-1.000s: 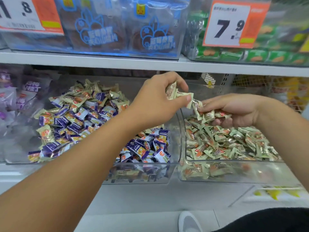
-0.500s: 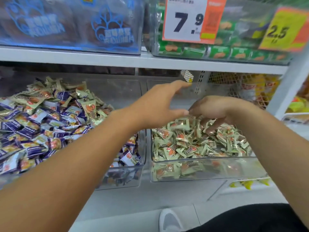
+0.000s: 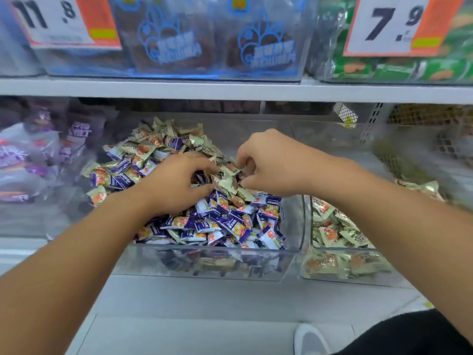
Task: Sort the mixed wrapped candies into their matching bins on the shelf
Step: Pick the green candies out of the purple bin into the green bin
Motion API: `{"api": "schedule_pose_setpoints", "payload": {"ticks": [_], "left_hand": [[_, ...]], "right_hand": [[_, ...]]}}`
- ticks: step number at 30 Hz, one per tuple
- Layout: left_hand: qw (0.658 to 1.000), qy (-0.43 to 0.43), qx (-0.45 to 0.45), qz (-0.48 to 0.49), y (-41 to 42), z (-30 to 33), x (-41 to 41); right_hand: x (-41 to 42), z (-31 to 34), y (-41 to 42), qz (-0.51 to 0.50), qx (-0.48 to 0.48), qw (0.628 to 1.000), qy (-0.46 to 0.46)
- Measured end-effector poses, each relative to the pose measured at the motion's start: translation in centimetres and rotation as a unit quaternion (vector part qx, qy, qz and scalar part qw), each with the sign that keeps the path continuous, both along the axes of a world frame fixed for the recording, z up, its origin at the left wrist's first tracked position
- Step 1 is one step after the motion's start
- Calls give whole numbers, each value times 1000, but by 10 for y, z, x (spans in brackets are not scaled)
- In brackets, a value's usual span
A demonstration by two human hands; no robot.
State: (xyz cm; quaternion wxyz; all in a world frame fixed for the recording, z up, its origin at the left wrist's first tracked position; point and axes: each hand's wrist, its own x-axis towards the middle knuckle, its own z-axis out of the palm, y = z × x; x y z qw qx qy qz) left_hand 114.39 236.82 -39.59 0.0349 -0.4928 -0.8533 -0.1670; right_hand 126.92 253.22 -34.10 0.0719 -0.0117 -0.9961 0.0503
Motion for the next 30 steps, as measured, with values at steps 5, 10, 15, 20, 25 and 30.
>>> {"api": "schedule_pose_setpoints", "payload": {"ticks": [5, 10, 15, 20, 25, 30], "left_hand": [[997, 15, 67, 18, -5, 5, -4], [987, -17, 155, 40, -12, 12, -5], [934, -220, 269, 82, -13, 22, 6], [847, -409, 318, 115, -13, 25, 5], [789, -472, 364, 148, -8, 21, -1], [911, -308, 250, 110, 0, 20, 11]], "right_hand": [[-19, -8, 1, -56, 5, 992, -112], [-24, -15, -6, -71, 4, 988, -138], [-25, -6, -2, -87, -45, 990, -102], [-24, 4, 2, -91, -358, 929, -38], [-34, -1, -2, -102, -533, 840, -13], [-37, -2, -2, -163, -551, 818, 33]]}}
